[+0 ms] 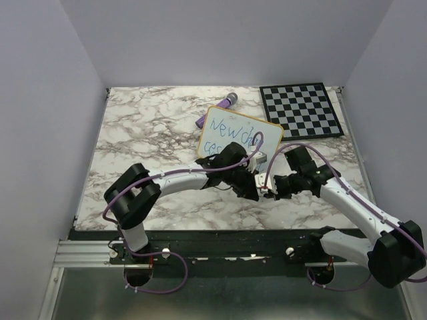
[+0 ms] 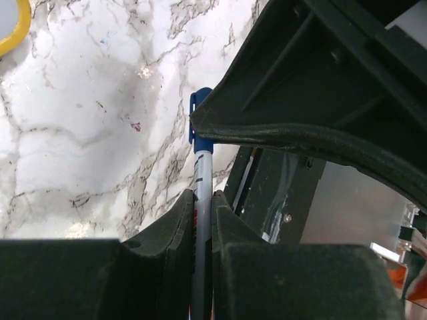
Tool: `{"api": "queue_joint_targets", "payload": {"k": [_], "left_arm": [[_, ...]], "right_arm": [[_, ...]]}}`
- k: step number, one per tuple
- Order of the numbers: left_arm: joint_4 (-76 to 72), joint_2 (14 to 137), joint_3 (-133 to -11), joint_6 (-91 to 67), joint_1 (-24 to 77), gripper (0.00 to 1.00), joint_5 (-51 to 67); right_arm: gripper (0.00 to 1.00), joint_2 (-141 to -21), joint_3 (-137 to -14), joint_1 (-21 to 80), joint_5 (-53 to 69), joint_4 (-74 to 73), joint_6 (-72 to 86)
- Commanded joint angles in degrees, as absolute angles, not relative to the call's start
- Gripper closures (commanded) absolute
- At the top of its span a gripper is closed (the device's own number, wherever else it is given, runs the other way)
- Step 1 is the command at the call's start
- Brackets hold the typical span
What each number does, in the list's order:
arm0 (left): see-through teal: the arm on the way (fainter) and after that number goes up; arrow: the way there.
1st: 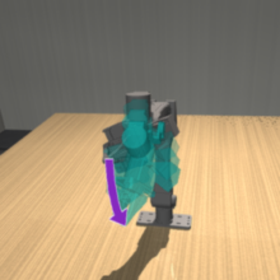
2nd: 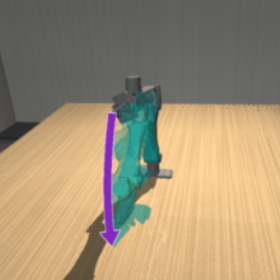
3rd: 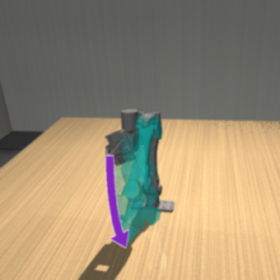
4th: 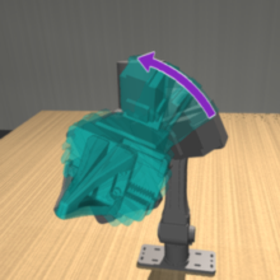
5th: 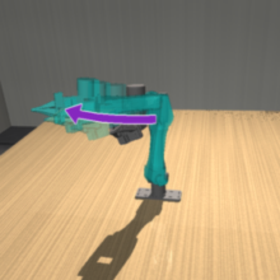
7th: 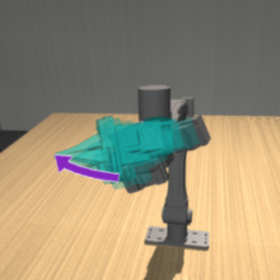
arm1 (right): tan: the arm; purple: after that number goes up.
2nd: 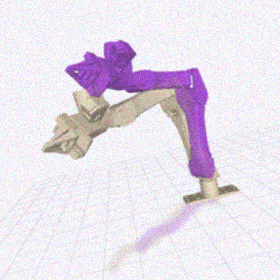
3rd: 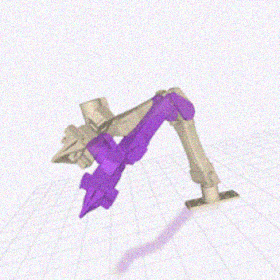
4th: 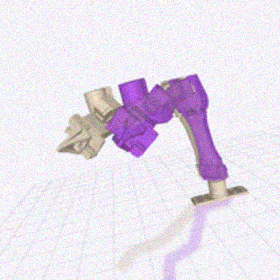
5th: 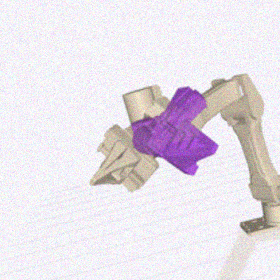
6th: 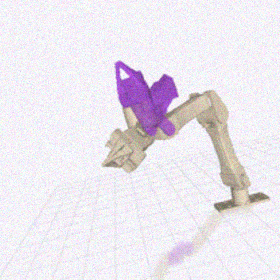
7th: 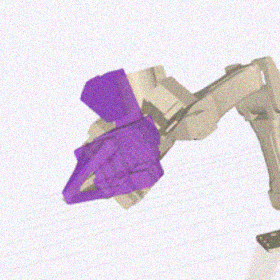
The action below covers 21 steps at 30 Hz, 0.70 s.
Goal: Write a sentence on the whiteboard
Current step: Insert the pen cap into the whiteboard marker.
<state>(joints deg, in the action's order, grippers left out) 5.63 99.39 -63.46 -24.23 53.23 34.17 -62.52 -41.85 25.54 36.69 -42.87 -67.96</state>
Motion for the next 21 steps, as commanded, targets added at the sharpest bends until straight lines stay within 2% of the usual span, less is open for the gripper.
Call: {"api": "queue_joint_targets", "payload": {"k": [1,11,13,14,16,17,19,20,21], "left_arm": [[-12.20,100.37,-57.33,-24.34,54.84,1.00,30.06],[-24.86,103.36,-52.91,-27.42,55.55,1.00,30.06],[-24.87,103.01,-52.21,-26.90,55.46,1.00,29.80],[-23.92,102.83,-51.86,-26.46,55.46,1.00,29.71],[-21.81,101.26,-50.63,-24.09,55.46,1.00,28.66],[-19.62,100.47,-50.02,-23.39,55.28,1.00,27.96],[-16.98,97.83,-48.00,-20.85,55.11,1.00,26.46],[-15.40,96.69,-46.94,-20.13,55.11,1.00,24.89],[-14.95,95.37,-45.72,-19.87,55.02,1.00,24.09]], "right_arm": [[0.91,-62.23,-41.31,28.39,48.33,-34.64,-64.61],[0.91,-62.49,-40.34,28.56,51.06,-30.94,-60.91],[0.87,-62.93,-40.43,28.56,50.19,-31.90,-61.87],[0.73,-63.10,-40.78,28.56,49.66,-33.38,-62.14],[0.55,-63.54,-41.74,28.48,47.13,-35.59,-63.10],[0.39,-63.37,-42.27,28.30,46.07,-37.60,-62.93],[0.29,-62.24,-44.55,27.78,44.04,-39.89,-62.67],[0.21,-61.53,-45.52,26.82,44.03,-42.34,-62.67],[0.18,-60.48,-47.09,26.37,44.12,-43.41,-62.67]]}}
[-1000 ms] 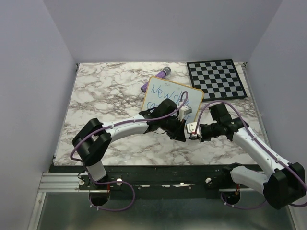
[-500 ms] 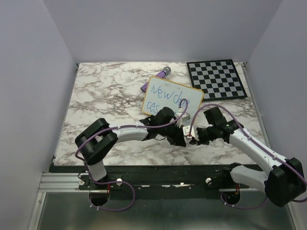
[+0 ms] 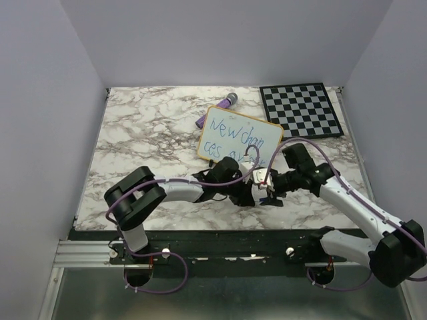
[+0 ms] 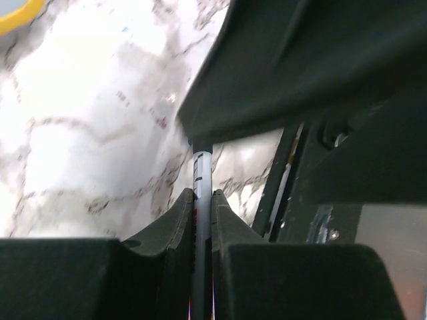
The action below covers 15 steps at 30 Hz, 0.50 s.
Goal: Write a sentence on the whiteboard
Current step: Put down the whiteboard marker at the center of the board.
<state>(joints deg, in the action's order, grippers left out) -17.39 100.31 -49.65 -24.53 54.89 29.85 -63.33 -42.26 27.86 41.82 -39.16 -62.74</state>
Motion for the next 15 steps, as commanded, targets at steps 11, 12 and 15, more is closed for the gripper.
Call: {"api": "queue_joint_targets", "payload": {"k": [11,12,15], "left_arm": [[-4.95,69.72,-35.59,-15.92,54.32,1.00,2.48],[-3.70,67.70,-35.86,-14.43,53.88,1.00,0.46],[-0.09,60.84,-36.39,-10.74,49.32,1.00,-7.98]], "right_arm": [[0.12,-52.73,-51.42,16.90,43.15,-40.90,-50.03],[0.12,-53.26,-50.98,16.09,43.76,-39.13,-47.49],[0.12,-53.35,-49.66,14.59,46.75,-35.60,-39.22]]}}
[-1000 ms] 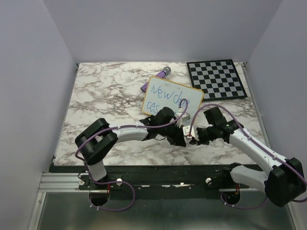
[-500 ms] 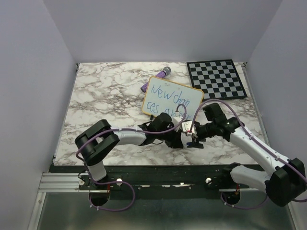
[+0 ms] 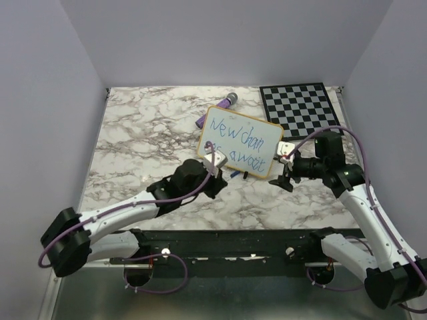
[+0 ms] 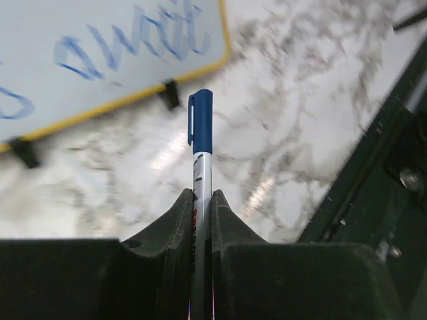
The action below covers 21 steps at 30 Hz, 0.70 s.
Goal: Write a sentence on the whiteboard
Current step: Put down the whiteboard marker at the center of the board.
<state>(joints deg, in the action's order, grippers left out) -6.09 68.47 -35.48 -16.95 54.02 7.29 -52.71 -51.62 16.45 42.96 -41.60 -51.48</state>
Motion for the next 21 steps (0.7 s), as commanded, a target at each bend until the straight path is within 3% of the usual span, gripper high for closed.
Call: {"api": "queue_joint_targets", "payload": {"k": [1,7,13,21], "left_arm": [[-0.09,57.69,-36.04,-9.94,47.65,1.00,-8.95],[-6.67,50.37,-32.88,-5.02,30.96,1.00,-10.55],[-16.34,56.75,-29.19,-0.35,13.57,1.00,-0.10],[-19.95,67.93,-30.06,-0.35,7.83,1.00,3.43]], "right_arm": [[0.12,-53.26,-49.31,14.50,48.24,-35.25,-37.46],[0.12,-52.65,-48.51,14.15,46.15,-33.22,-35.77],[0.12,-52.56,-48.51,12.05,44.12,-31.73,-32.00],[0.12,-52.03,-48.43,9.84,45.18,-31.82,-31.38]]}}
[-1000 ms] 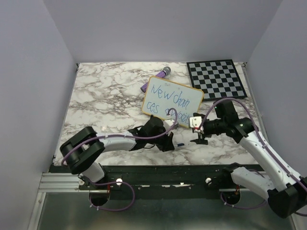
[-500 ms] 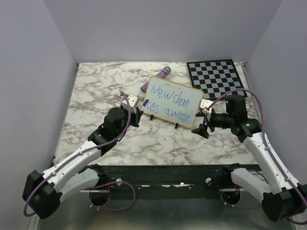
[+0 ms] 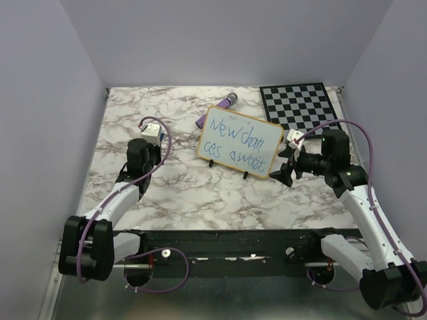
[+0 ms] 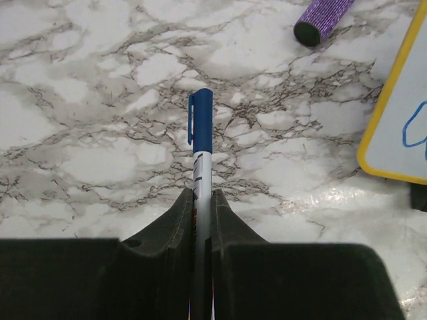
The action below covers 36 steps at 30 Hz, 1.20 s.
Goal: Write a sentence on the whiteboard
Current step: Put down the whiteboard marker at the center of the board, then reset both arms
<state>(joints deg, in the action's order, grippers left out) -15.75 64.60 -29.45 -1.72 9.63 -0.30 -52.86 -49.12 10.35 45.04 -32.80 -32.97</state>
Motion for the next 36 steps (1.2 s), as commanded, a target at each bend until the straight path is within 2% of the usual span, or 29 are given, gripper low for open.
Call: {"api": "queue_joint_targets", "payload": {"k": [1,5,9,17,21,25,28,33,34,36], "left_arm": [[-19.78,70.03,-30.32,-0.35,7.47,1.00,3.34],[-19.69,74.96,-30.67,-1.57,5.80,1.00,2.99],[-14.96,82.35,-33.74,-4.56,4.66,0.96,1.67],[-8.27,87.36,-37.96,-6.41,3.34,0.83,0.44],[-6.16,87.98,-38.85,-7.03,3.16,0.78,0.44],[-4.57,87.89,-39.81,-8.00,2.90,0.62,-1.58],[-3.87,87.19,-40.34,-8.61,2.73,0.55,-2.11],[-3.34,84.03,-40.69,-9.67,2.64,0.51,-2.46],[-3.25,83.24,-40.87,-10.10,2.64,0.47,-2.11],[-3.16,80.52,-40.96,-10.72,2.55,0.46,-1.50]], "right_arm": [[0.12,-52.21,-48.43,9.67,45.09,-31.82,-31.20],[0.12,-53.09,-48.43,9.14,45.44,-31.82,-30.94],[0.12,-53.70,-48.52,8.35,46.14,-31.82,-30.50],[0.12,-54.23,-48.52,6.86,47.46,-31.90,-30.15],[0.12,-54.23,-48.43,5.72,48.25,-32.08,-30.06],[0.12,-54.40,-48.51,4.57,48.95,-32.34,-30.06],[0.12,-54.58,-48.43,3.61,49.66,-32.52,-29.97],[0.12,-54.58,-48.34,1.85,50.62,-32.78,-29.97],[0.12,-54.58,-48.34,1.58,50.71,-32.87,-29.97],[0.12,-54.67,-48.17,0.88,51.06,-32.87,-29.97]]}}
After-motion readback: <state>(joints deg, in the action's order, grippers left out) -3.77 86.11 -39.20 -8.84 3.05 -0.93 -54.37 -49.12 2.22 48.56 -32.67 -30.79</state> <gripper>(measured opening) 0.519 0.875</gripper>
